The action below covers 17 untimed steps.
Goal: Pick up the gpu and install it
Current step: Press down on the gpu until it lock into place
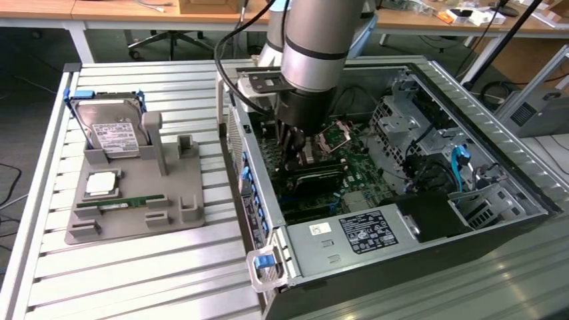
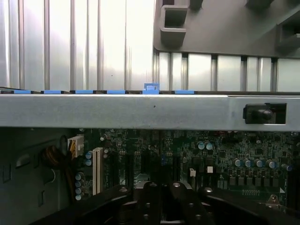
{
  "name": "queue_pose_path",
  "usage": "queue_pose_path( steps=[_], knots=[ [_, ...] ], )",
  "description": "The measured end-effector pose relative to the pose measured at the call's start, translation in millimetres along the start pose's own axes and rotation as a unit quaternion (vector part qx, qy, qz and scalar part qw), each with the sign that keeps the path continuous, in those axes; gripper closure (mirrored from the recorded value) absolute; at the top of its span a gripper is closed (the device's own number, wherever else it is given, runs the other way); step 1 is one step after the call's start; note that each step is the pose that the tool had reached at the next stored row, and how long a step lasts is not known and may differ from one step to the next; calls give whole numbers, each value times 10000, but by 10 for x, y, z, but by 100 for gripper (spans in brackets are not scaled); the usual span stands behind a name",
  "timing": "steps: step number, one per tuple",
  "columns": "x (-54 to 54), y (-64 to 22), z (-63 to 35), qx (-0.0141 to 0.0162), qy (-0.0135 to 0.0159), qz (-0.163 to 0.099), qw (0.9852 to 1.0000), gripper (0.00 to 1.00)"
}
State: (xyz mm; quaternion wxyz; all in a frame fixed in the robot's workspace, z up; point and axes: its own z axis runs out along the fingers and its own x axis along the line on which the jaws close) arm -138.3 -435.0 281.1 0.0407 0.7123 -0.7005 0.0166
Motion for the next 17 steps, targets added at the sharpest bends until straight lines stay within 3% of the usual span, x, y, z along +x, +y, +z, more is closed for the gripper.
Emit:
queue_pose_path(
  steps=[4,10,11,17],
  knots=[
    [4,-154,-8,-24,-39,-3,10000,89],
    [9,-437,-18,-102,-93,-11,9999,89],
    [10,-532,-21,-128,-110,-14,9999,89],
    [16,-840,-31,-216,-162,-22,9996,89]
  ],
)
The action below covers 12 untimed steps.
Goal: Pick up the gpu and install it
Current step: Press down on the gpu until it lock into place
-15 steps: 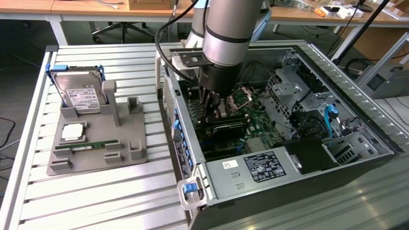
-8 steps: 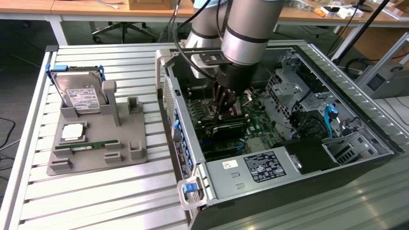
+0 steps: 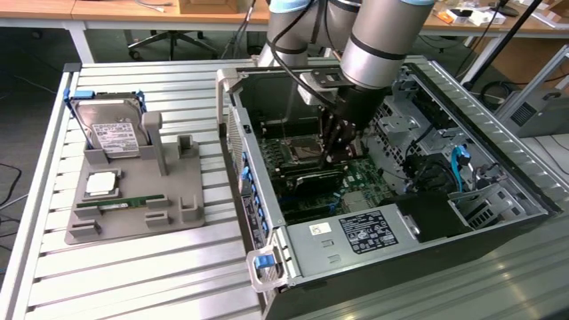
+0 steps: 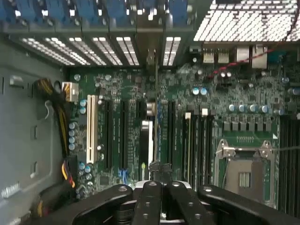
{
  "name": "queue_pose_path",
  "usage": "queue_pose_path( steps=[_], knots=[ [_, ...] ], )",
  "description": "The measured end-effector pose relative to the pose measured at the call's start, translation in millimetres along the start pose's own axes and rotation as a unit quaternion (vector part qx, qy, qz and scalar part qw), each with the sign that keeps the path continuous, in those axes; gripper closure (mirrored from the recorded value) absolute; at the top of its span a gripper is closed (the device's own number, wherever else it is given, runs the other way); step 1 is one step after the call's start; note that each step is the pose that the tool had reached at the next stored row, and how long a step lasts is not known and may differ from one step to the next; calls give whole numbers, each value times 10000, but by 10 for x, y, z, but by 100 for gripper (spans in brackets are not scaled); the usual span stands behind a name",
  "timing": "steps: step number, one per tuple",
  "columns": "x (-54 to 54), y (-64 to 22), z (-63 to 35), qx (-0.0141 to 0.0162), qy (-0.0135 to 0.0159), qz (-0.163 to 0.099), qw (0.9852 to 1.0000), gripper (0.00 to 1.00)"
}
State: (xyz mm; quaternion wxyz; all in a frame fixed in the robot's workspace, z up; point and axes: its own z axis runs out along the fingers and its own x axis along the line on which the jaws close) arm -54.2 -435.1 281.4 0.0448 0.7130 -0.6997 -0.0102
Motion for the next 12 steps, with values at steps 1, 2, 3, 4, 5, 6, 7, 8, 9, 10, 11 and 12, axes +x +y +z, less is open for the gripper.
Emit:
queue_pose_path(
  steps=[1,2,3,4,5,6,7,8,9,10,11,12],
  knots=[
    [1,-47,-3,-13,-9,-1,10000,89],
    [2,-92,-8,-27,-17,-3,10000,89],
    [3,-136,-11,-38,-25,-4,10000,89],
    [5,-181,-14,-46,-42,-5,10000,89],
    [5,-222,-16,-52,-61,-8,10000,89],
    [6,-256,-19,-57,-79,-10,10000,89],
    [7,-285,-22,-61,-97,-11,9999,89],
    [9,-311,-26,-64,-122,-13,9999,89],
    [9,-320,-29,-63,-138,-15,9999,89],
    [9,-324,-32,-63,-151,-16,9999,89],
    [9,-325,-33,-63,-169,-17,9998,89],
    [10,-325,-33,-63,-170,-17,9998,89]
  ],
)
